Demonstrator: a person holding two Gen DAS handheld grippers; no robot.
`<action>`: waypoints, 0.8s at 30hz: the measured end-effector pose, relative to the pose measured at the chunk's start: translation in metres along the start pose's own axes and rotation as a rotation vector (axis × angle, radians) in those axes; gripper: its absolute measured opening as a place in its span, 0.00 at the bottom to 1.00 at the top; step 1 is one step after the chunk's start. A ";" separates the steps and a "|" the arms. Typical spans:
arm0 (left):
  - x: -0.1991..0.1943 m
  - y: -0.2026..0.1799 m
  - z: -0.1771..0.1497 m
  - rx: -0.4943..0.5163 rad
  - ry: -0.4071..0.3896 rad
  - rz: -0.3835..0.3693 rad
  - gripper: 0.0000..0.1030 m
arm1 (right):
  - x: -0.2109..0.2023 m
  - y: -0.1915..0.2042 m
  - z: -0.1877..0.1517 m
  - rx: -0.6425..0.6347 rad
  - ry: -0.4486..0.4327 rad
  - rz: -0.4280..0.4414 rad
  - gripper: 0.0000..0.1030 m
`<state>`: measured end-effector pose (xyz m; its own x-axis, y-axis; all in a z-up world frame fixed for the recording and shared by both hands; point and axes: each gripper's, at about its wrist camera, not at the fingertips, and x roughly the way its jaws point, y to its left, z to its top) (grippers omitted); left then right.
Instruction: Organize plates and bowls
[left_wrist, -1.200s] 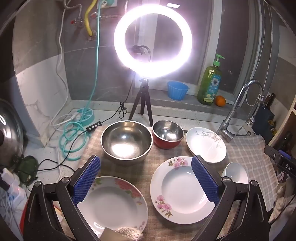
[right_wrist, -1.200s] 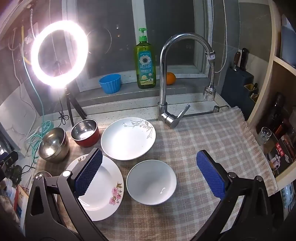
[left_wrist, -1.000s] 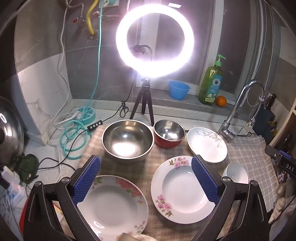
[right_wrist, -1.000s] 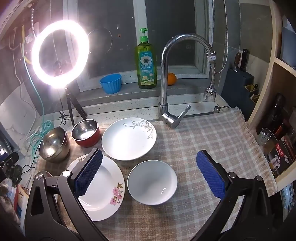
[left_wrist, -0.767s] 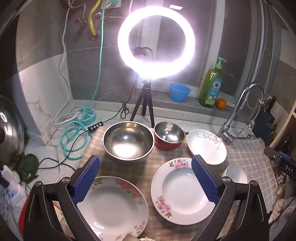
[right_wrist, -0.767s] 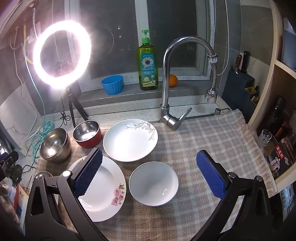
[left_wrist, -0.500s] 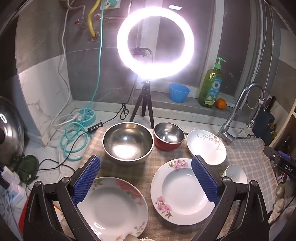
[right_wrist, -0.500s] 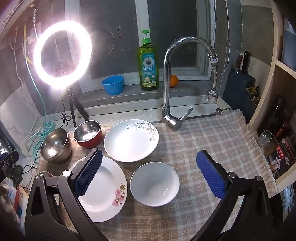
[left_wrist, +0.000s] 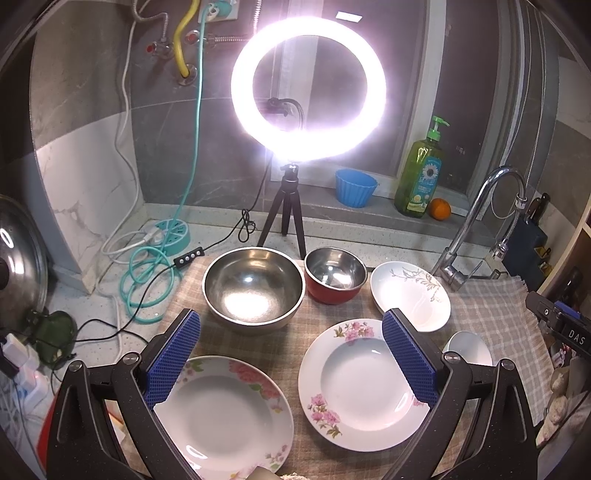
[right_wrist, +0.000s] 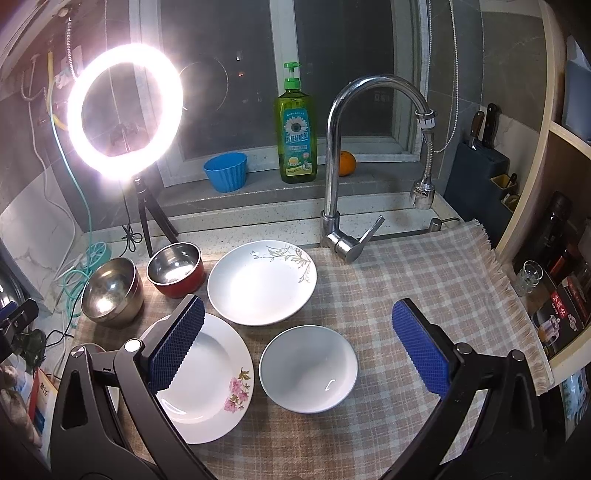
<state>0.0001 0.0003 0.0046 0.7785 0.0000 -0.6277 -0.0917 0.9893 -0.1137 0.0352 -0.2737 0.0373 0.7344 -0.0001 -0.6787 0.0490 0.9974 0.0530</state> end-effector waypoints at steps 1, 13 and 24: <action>0.000 -0.001 0.000 0.001 0.000 0.001 0.96 | 0.000 0.000 0.000 0.000 0.000 0.000 1.00; 0.000 -0.002 -0.001 0.003 0.000 -0.001 0.96 | 0.000 -0.001 0.001 0.001 -0.001 0.000 1.00; 0.001 -0.003 0.001 0.003 -0.001 -0.004 0.96 | 0.001 0.000 0.001 -0.001 0.002 0.001 1.00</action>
<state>0.0022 -0.0030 0.0050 0.7792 -0.0034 -0.6268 -0.0870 0.9897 -0.1135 0.0367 -0.2739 0.0371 0.7334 0.0007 -0.6798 0.0481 0.9974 0.0530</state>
